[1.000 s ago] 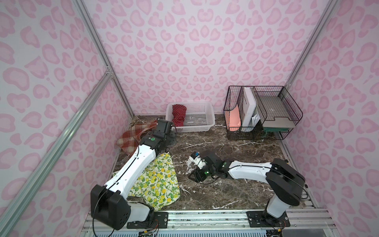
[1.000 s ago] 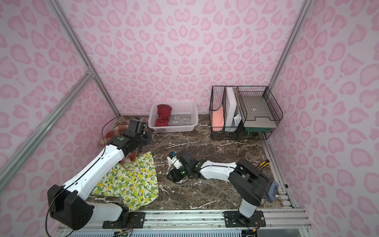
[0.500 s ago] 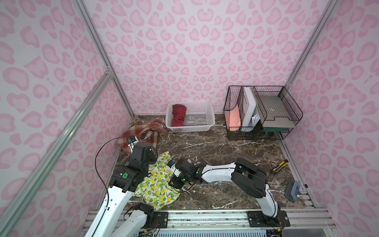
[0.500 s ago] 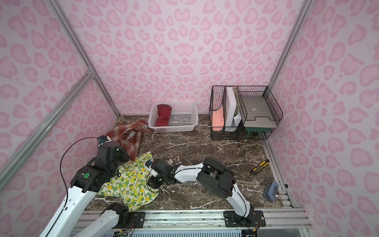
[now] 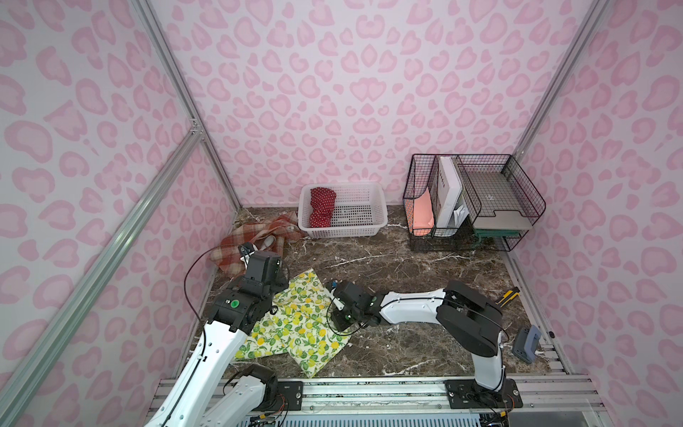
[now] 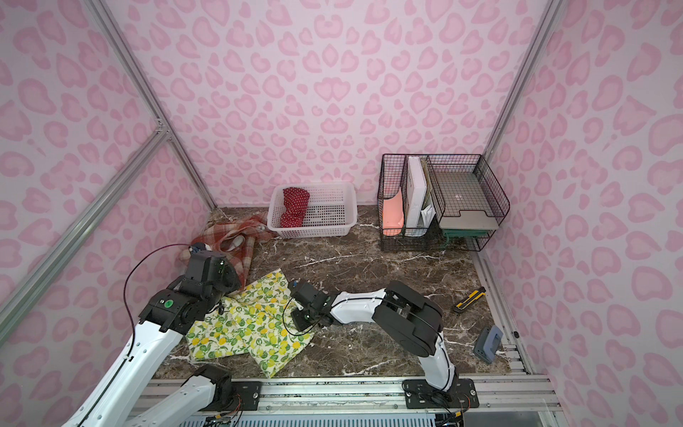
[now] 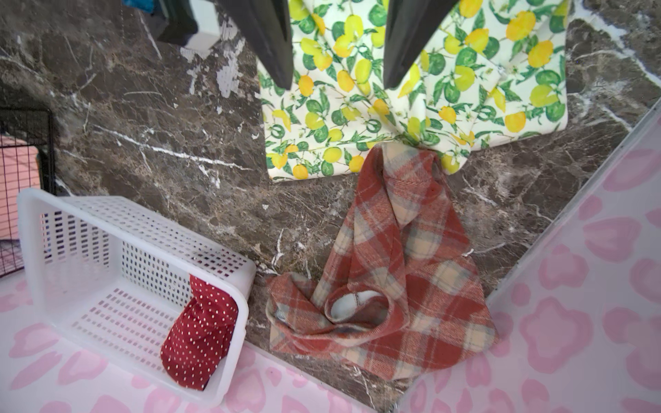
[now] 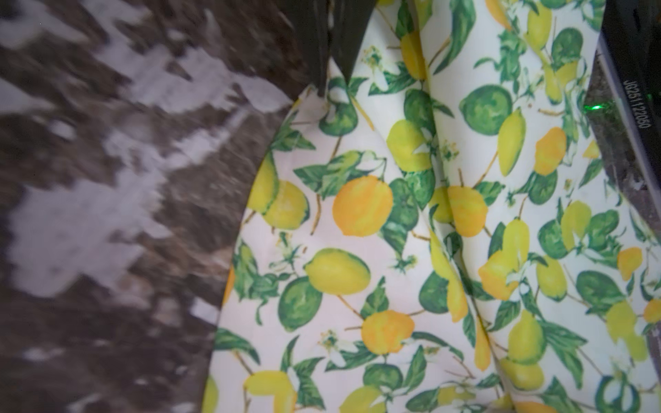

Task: Roll up the skirts
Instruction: Move the skirt to the center of the board.

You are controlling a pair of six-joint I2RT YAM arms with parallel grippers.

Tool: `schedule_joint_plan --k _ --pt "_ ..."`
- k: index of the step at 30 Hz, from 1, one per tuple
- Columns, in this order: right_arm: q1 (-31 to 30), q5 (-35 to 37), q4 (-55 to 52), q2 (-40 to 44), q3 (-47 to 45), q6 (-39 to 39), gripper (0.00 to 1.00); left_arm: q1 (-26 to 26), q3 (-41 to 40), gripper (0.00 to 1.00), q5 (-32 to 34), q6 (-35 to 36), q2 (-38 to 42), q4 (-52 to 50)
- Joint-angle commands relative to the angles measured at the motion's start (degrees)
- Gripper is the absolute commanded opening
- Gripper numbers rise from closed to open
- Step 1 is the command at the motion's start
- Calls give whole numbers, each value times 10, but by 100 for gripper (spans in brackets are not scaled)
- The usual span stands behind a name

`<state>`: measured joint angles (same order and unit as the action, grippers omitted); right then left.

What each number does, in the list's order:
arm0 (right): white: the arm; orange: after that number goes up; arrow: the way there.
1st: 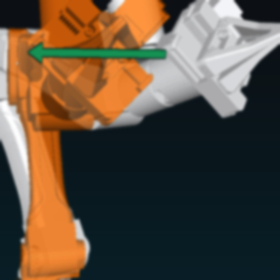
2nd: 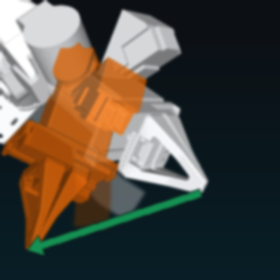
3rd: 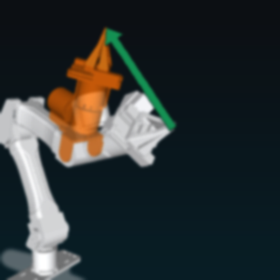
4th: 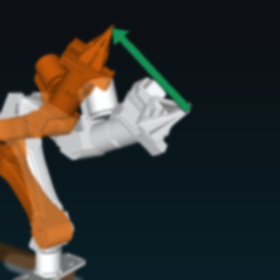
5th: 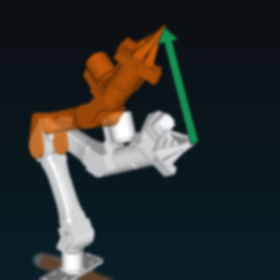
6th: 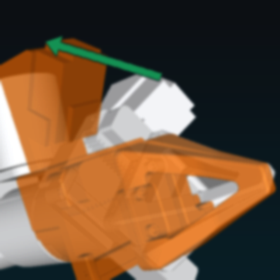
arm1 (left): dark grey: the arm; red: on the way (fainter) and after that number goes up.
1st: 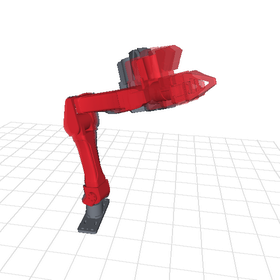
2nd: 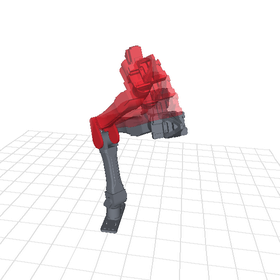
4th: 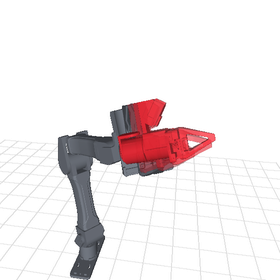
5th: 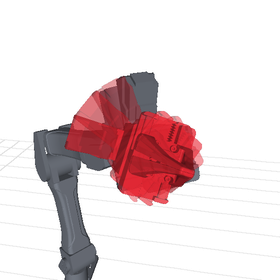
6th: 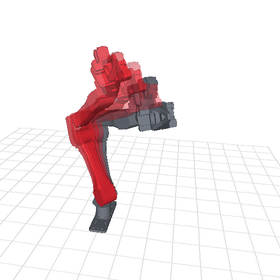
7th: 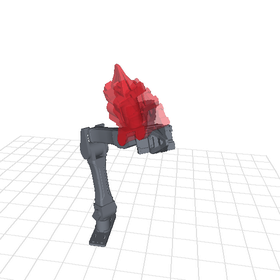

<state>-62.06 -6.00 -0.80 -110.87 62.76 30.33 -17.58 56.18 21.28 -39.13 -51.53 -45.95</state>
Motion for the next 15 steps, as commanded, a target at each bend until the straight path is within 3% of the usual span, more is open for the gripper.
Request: schedule_joint_plan --k 1,10,15 --pt "32 34 -35 50 -66 24 0 0 -5 44 -44 -17 -11 14" --pt "192 44 -18 258 -311 86 0 -23 -23 40 -109 -45 -98 100" --pt "212 81 -49 354 -366 128 0 -60 13 40 -100 -48 -191 122"
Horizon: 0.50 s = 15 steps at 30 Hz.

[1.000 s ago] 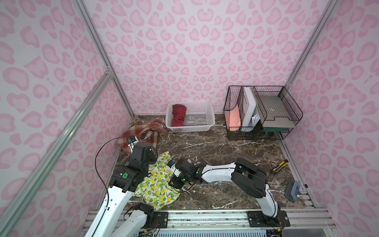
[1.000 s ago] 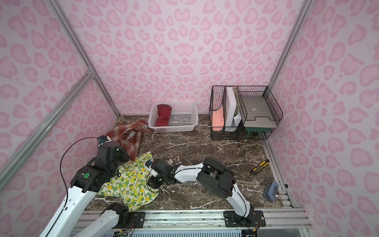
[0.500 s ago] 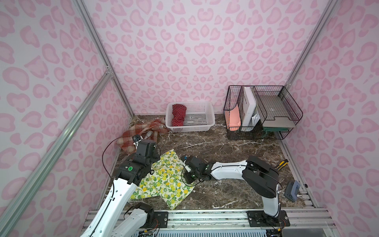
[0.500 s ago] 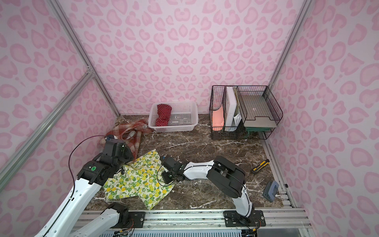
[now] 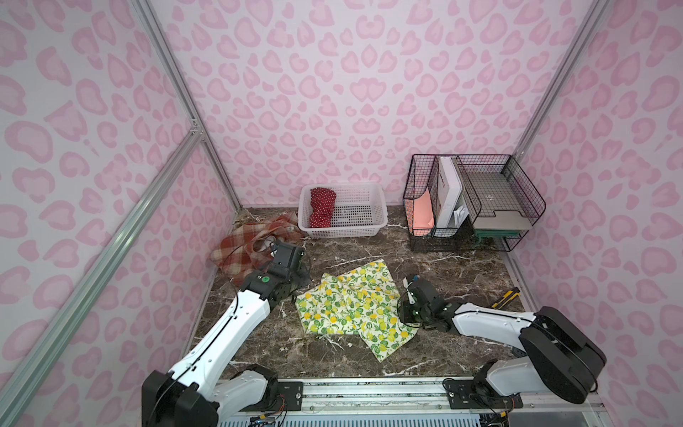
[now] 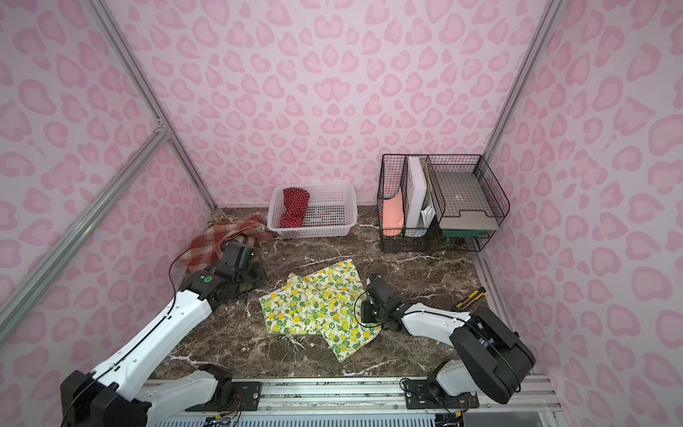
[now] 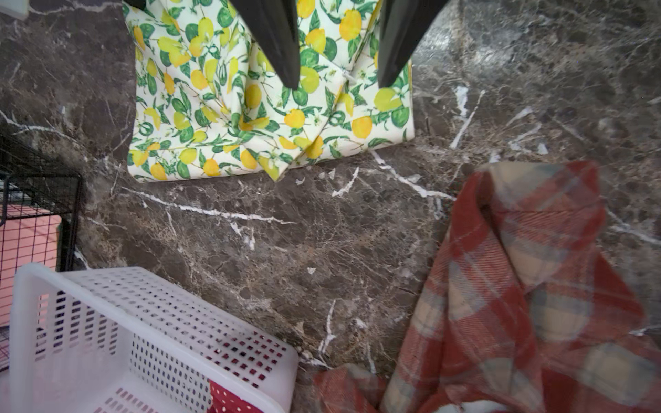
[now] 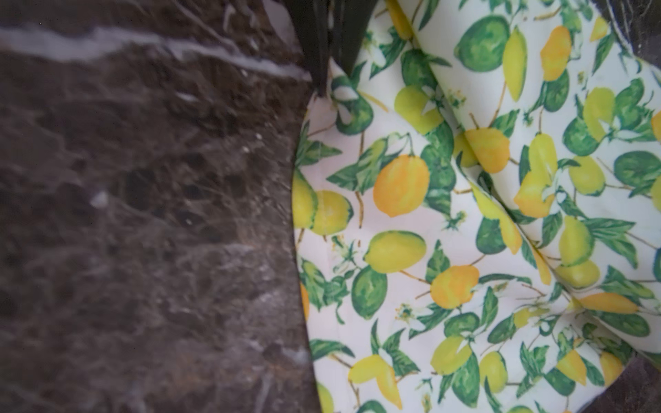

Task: Roll up the skirts
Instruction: Move the skirt to the center of the board.

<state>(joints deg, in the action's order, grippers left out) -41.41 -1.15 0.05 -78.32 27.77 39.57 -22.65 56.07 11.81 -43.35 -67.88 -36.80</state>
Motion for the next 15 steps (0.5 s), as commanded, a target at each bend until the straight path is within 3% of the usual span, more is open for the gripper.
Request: schedule_joint_plan --k 1,3,5,9,10,12,15 --pt "5 30 -65 39 -15 35 4 -13 18 40 -6 -7 -45 36" --pt "5 26 -85 49 -4 30 12 -16 23 40 -8 -11 -77 45" --pt "-1 28 -117 60 18 22 31 -17 28 38 -5 -19 -106 41" --pt "-15 80 -168 108 50 9 45 -16 9 30 15 -46 -130 34" --pt "-14 101 -163 114 53 3 46 -16 0 24 18 -55 -133 34" --pt "-1 111 -127 109 59 -26 41 -16 -14 4 21 -68 -145 36" --pt "33 75 -94 49 103 -60 21 -16 -27 0 25 -86 -163 37"
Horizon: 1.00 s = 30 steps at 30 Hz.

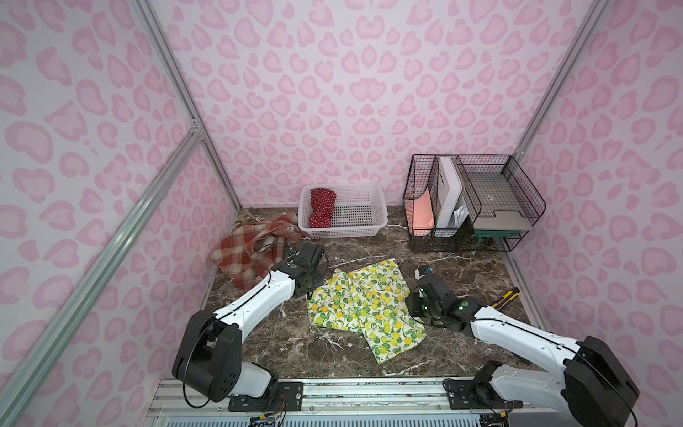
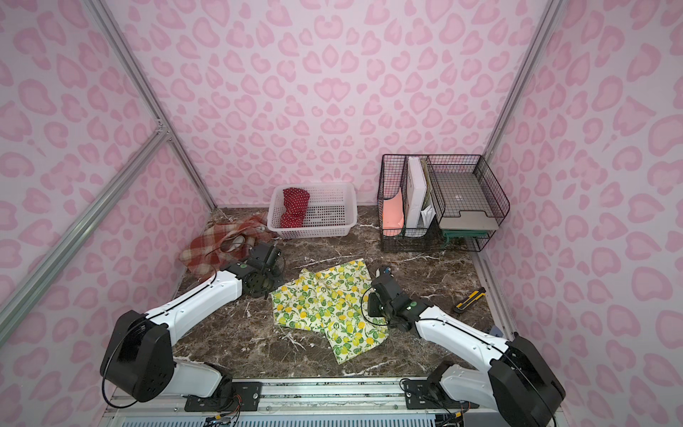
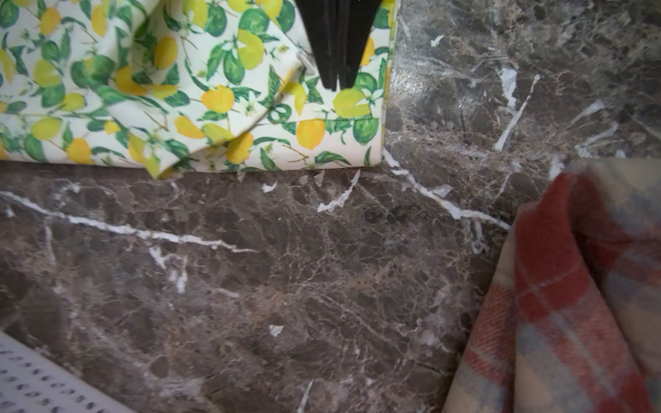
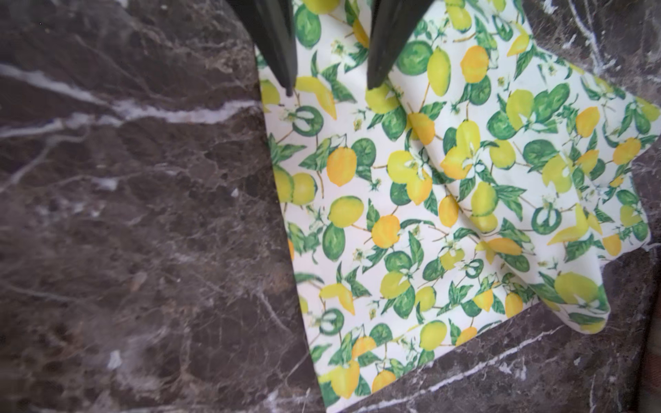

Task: Roll up the skirts
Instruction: Move the skirt to the center of the board.

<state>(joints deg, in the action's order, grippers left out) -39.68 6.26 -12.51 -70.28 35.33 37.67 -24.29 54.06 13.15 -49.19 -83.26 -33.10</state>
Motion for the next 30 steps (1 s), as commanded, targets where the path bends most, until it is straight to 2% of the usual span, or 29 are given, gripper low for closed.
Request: schedule_joint_plan --k 1,3,7,12,17,24,28,30 --pt "24 -6 34 -65 51 -53 11 0 -13 0 6 -31 -12 5" --pt "34 -23 47 -130 92 -80 1 0 -21 0 -4 -39 -18 12" --pt "42 -50 64 -238 170 -106 0 -2 -45 0 -22 -49 -33 29" --pt "68 -78 90 -327 204 -99 0 -2 -38 0 -23 -46 -85 41" --pt "97 -92 91 -371 223 -99 0 1 6 0 -8 -28 -150 32" --pt "126 -99 74 -416 272 -117 0 20 98 0 -35 -1 -257 42" --pt "126 -81 58 -423 297 -126 0 28 146 0 -34 9 -280 40" --pt "114 -66 56 -400 296 -130 12 26 147 0 -35 14 -263 46"
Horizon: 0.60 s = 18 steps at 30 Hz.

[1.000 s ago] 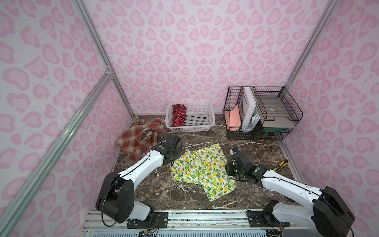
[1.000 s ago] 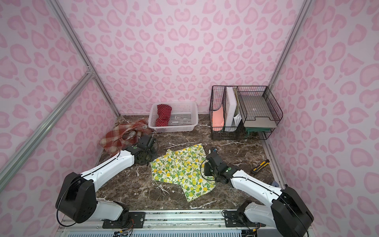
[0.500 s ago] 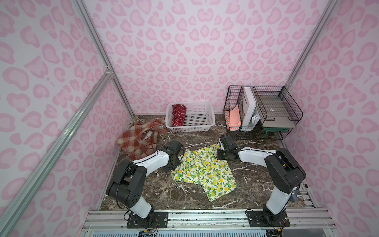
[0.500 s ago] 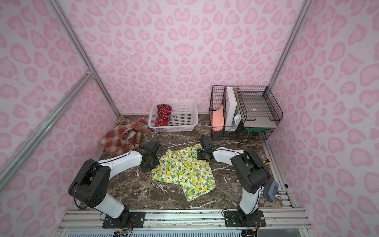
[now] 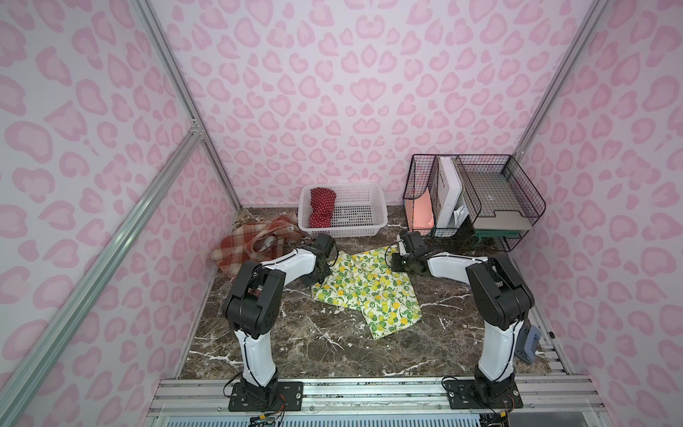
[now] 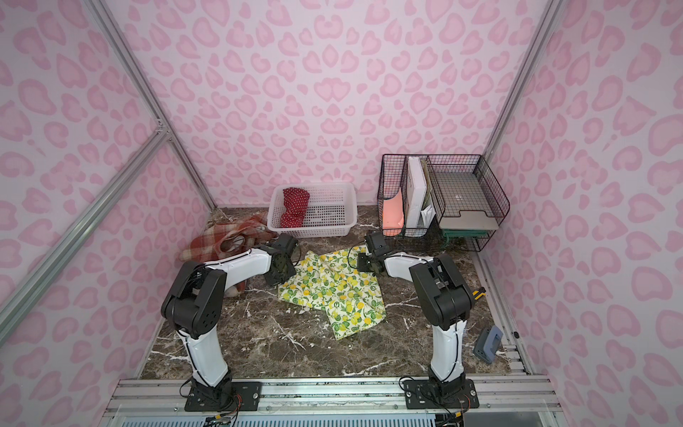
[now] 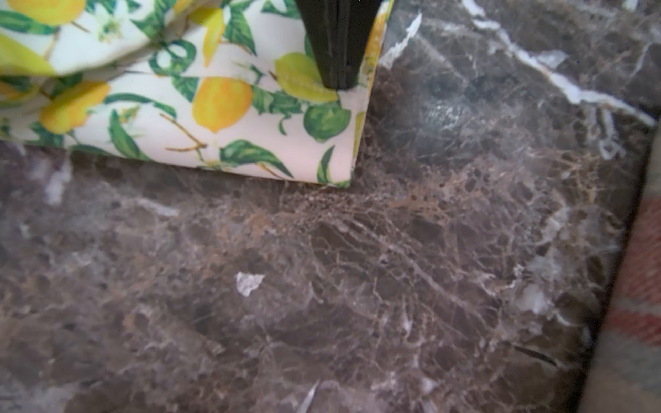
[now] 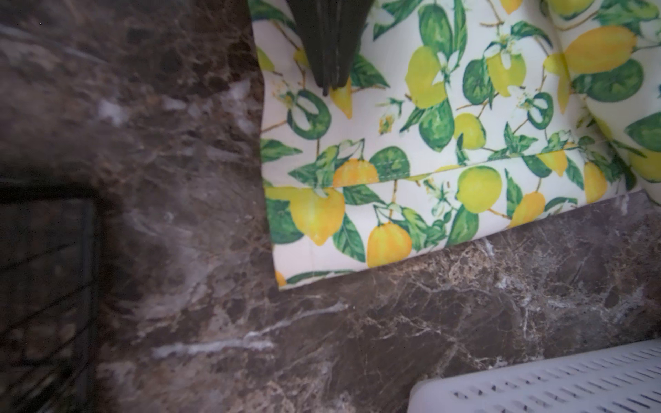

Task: Roll up the skirts
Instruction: Move the skirt to the center of the board, then flatten out the skirt at the center of the board.

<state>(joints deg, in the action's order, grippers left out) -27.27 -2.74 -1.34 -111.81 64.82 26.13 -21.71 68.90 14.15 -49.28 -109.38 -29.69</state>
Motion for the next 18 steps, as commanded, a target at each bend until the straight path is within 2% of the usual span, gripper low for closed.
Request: schedule_joint_plan --k 1,3,6,11,18 --pt "-21 36 -60 27 3 -18 20 -1 -7 0 -42 16 10 16" --pt "-58 80 -75 57 12 -37 37 -2 -22 0 -38 16 42 16" --pt "-115 125 -96 79 35 -63 48 -2 -47 3 -42 16 92 15" --pt "-164 76 -77 55 76 -116 57 -2 -81 26 -36 10 190 -18" --pt "-174 17 -89 -24 172 -141 61 4 -105 31 -16 26 326 -81"
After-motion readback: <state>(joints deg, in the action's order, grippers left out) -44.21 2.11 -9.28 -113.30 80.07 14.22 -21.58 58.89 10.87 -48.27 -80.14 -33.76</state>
